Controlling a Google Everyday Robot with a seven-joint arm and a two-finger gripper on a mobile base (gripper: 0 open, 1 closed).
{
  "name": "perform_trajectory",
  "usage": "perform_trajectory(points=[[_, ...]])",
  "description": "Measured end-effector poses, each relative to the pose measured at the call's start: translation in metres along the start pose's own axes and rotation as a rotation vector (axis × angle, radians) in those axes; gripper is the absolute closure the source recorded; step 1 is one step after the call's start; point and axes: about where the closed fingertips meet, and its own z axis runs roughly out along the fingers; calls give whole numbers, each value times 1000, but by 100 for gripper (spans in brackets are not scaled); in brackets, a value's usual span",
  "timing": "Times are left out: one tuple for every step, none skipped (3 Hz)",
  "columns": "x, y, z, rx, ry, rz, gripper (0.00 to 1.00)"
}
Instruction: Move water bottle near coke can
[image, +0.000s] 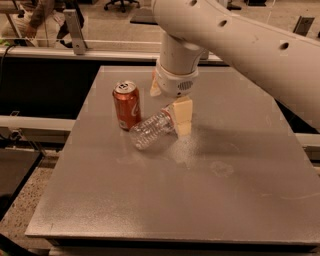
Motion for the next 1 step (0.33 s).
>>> perform_trajectory(points=[[0,0,0,0,0,0,0]])
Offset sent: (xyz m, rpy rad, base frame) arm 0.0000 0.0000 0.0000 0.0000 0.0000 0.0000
